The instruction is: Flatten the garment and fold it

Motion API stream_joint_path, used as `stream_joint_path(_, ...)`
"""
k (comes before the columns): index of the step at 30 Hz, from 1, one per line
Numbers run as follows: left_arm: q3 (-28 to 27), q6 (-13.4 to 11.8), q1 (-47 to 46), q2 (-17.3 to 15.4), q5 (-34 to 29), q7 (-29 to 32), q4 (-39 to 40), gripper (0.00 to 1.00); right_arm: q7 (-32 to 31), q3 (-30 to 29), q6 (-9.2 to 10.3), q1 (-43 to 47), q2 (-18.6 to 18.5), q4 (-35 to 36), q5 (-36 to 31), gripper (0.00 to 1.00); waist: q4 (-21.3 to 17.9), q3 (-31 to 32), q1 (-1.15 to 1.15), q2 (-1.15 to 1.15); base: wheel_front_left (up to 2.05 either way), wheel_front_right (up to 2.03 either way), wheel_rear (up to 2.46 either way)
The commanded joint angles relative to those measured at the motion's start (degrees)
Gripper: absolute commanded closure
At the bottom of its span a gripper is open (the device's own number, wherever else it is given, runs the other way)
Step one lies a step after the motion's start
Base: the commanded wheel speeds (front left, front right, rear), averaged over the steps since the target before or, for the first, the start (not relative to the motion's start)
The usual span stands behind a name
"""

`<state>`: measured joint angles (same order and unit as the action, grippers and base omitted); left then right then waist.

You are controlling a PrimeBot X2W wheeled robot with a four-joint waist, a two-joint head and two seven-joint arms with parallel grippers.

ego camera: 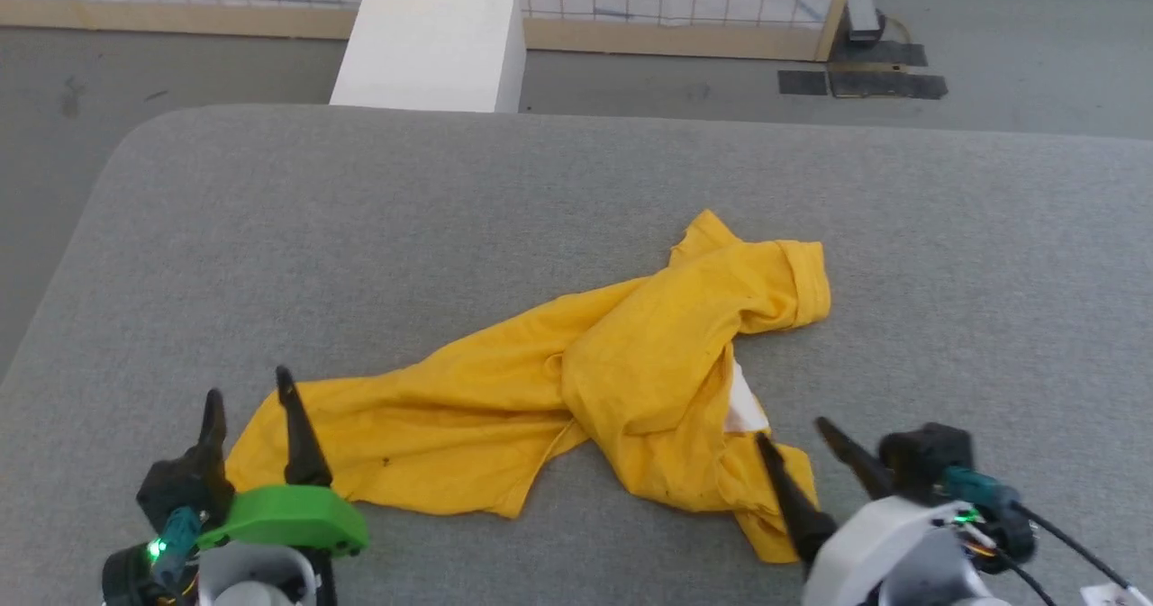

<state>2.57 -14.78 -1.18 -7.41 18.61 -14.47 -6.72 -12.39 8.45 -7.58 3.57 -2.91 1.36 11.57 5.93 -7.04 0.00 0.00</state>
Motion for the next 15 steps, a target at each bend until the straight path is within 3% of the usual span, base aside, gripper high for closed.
stream_joint_path(1, 0.13, 0.59, -1.00, 0.48, -0.93, -0.44, 0.29, 0.00, -0.39, 1.27, 0.09, -1.22, -0.02, 0.45, -0.12, 0.00, 1.31, -0.82, 0.00, 0.00, 0.00, 0.00, 0.00)
stream_joint_path(8, -0.54, 2.48, -1.60, 2.28, -2.99, -0.50, 2.24, 0.00, -4.20, 5.15, 0.09, -3.08, 0.01, 0.80, 4.07, 0.00, 2.86, -1.96, 0.00, 0.00, 0.00, 0.00, 0.00)
stream_joint_path(13, -0.80, 3.39, -1.71, 3.28, -4.04, -0.51, 2.50, 0.00, -12.35, 6.20, 0.09, -4.96, 0.02, -2.48, 6.62, 0.00, 3.40, -2.41, 0.00, 0.00, 0.00, 0.00, 0.00)
stream_joint_path(14, -0.84, 3.57, -1.70, 3.40, -4.13, -0.51, 2.43, 0.00, -13.26, 6.33, 0.09, -5.47, 0.02, -2.84, 6.97, 0.35, 3.47, -2.42, 0.00, 0.00, 0.00, 0.00, 0.00)
stream_joint_path(15, -0.92, 3.80, -1.71, 3.53, -4.20, -0.51, 2.30, 0.00, -13.90, 6.94, 0.09, -6.25, 0.02, -2.94, 7.24, 0.89, 3.53, -2.40, 0.00, 0.00, 0.00, 0.00, 0.00)
